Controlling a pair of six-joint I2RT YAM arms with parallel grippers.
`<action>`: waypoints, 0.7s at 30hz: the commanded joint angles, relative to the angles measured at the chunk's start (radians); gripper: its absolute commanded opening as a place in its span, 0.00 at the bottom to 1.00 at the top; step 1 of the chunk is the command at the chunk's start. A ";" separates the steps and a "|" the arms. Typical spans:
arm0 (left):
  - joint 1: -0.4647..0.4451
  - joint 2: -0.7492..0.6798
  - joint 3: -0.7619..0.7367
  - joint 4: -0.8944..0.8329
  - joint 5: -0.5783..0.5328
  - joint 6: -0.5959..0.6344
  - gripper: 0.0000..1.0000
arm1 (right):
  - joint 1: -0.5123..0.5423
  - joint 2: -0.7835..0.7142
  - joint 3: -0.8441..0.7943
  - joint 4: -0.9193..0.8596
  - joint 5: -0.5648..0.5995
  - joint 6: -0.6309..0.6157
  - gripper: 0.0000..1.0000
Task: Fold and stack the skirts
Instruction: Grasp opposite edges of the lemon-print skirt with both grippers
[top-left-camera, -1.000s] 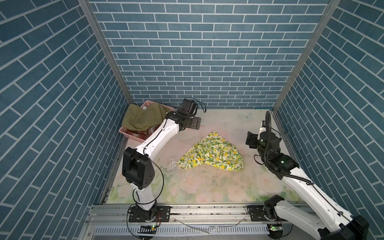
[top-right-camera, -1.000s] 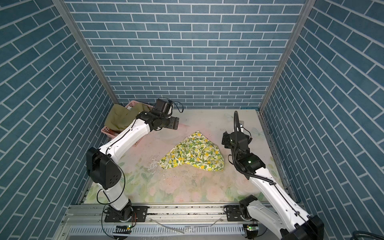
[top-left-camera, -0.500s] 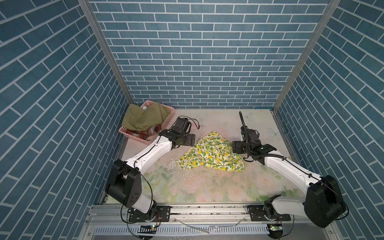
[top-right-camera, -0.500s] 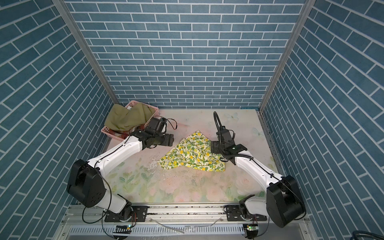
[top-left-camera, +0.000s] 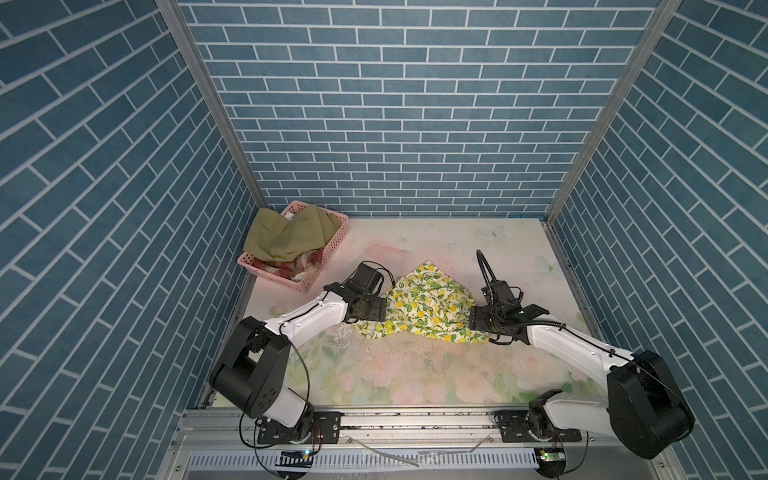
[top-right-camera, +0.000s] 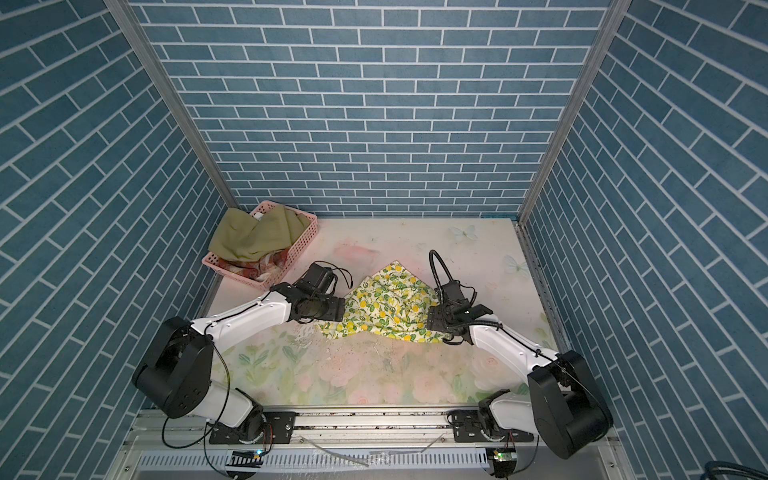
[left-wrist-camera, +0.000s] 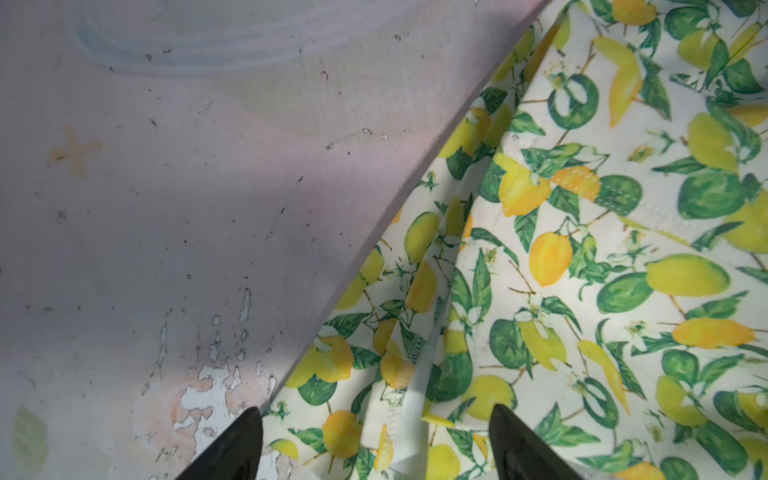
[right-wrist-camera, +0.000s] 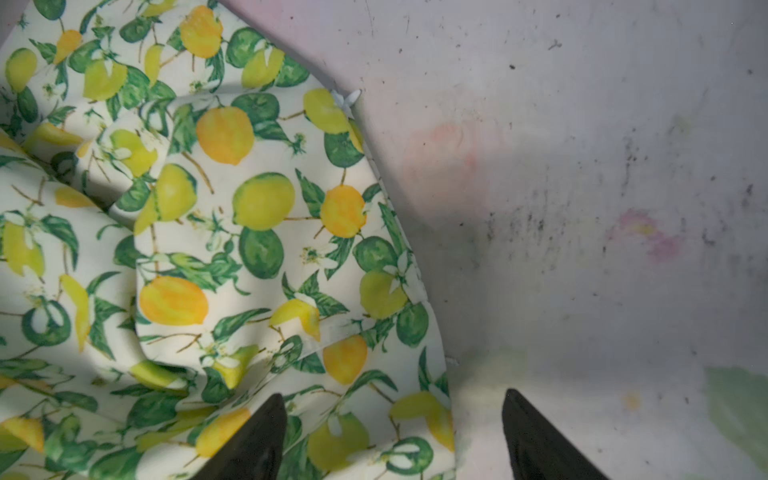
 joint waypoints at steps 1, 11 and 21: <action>0.000 0.003 -0.013 0.005 -0.034 -0.012 0.86 | 0.000 0.012 -0.022 0.034 -0.041 0.073 0.81; 0.056 -0.019 -0.070 0.062 -0.034 -0.052 0.85 | -0.004 0.125 -0.004 0.100 -0.051 0.059 0.03; 0.131 -0.099 -0.129 0.096 -0.030 -0.077 0.85 | -0.183 0.208 0.268 0.051 0.056 -0.144 0.00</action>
